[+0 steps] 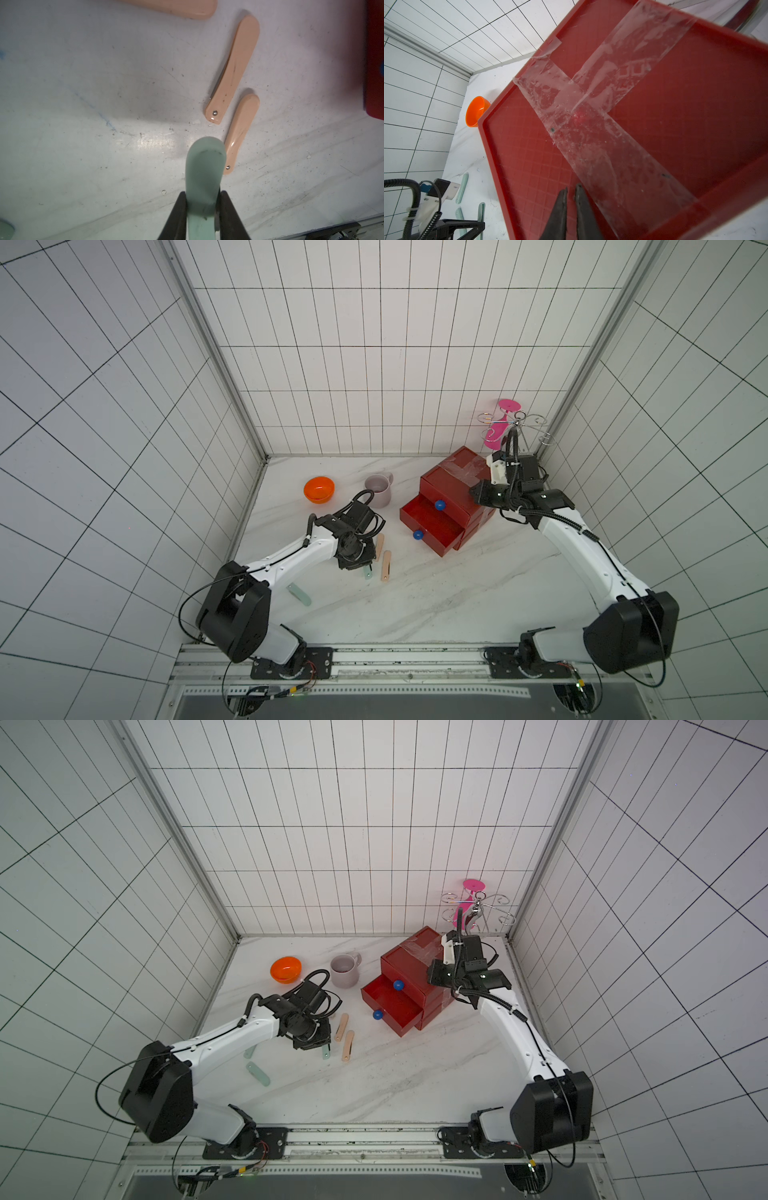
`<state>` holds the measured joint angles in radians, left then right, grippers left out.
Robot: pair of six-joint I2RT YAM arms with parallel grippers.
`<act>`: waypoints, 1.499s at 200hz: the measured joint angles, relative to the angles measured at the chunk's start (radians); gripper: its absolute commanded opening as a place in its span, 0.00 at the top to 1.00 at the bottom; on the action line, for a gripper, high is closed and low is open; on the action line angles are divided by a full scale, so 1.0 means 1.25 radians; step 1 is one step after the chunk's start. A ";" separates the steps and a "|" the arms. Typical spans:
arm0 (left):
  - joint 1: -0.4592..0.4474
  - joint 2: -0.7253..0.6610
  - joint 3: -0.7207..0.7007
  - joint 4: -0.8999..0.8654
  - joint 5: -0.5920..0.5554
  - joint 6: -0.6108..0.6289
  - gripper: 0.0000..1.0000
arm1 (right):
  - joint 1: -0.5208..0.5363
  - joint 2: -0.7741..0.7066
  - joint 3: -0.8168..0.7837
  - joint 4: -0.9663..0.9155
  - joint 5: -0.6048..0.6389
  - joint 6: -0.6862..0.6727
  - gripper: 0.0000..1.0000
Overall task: Place the fruit knives into the drawer by color
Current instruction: Pick up the fruit knife from the center of the board, then place the fruit knife in the drawer.
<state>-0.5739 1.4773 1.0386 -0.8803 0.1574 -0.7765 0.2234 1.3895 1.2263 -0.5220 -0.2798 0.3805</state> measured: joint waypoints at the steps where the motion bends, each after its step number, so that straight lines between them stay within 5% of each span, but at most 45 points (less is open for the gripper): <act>1: 0.000 0.000 0.001 0.000 0.000 0.000 0.92 | 0.000 0.000 0.000 0.000 0.000 0.000 0.87; 182: -0.090 0.287 0.512 0.031 0.146 -0.020 0.92 | 0.000 0.001 0.004 -0.007 0.002 0.000 0.87; 300: -0.091 0.360 0.565 0.042 0.148 -0.037 0.92 | 0.000 0.000 0.004 -0.007 0.002 0.000 0.87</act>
<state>-0.6872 1.9278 1.7454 -0.8272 0.3424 -0.8230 0.2234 1.3899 1.2308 -0.5304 -0.2779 0.3801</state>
